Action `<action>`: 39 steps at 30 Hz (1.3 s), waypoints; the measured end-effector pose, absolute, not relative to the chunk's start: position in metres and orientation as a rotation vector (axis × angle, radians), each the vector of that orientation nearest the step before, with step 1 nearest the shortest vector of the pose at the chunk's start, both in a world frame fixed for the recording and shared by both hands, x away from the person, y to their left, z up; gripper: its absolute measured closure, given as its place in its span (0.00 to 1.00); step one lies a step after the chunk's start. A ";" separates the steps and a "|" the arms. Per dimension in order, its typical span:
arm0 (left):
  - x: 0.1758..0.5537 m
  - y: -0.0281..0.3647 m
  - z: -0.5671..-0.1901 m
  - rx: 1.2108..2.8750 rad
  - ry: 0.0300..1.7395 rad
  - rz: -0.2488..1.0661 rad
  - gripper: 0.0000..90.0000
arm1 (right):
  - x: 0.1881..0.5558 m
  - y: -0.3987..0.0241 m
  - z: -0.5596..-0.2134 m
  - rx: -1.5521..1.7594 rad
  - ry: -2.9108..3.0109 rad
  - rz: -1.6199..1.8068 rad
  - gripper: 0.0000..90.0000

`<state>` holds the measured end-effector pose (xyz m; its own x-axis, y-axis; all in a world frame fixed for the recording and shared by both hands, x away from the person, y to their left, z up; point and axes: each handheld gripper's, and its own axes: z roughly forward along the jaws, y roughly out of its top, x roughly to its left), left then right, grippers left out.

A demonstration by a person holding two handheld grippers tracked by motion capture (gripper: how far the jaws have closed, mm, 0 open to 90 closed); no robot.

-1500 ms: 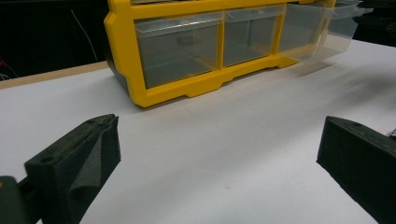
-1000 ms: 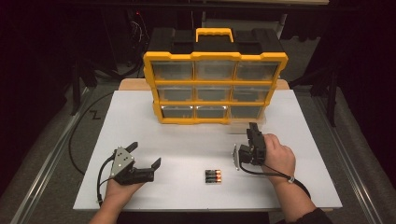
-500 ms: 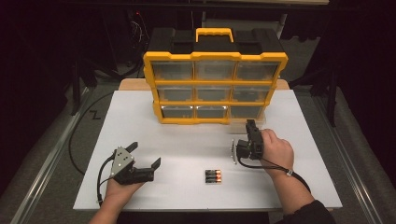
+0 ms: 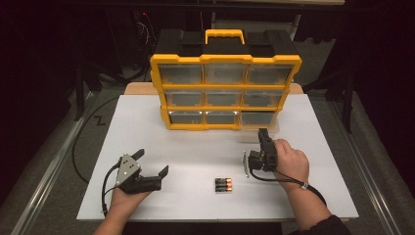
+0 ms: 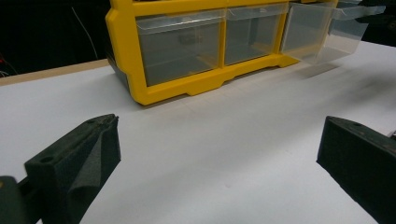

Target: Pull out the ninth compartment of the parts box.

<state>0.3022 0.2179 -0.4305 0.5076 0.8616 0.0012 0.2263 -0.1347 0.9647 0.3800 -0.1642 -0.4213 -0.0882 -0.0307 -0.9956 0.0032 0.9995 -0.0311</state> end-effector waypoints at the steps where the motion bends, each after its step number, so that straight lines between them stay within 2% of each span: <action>1: 0.302 0.218 -0.430 1.650 0.941 0.721 0.00 | 0.379 -0.165 -0.421 -0.018 1.659 -0.028 0.87; 25: 0.301 0.218 -0.430 1.652 0.937 0.723 0.00 | 0.372 -0.163 -0.423 -0.018 1.661 -0.024 0.86; 39: 0.301 0.218 -0.430 1.652 0.937 0.725 0.00 | 0.361 -0.169 -0.421 0.005 1.731 0.006 0.71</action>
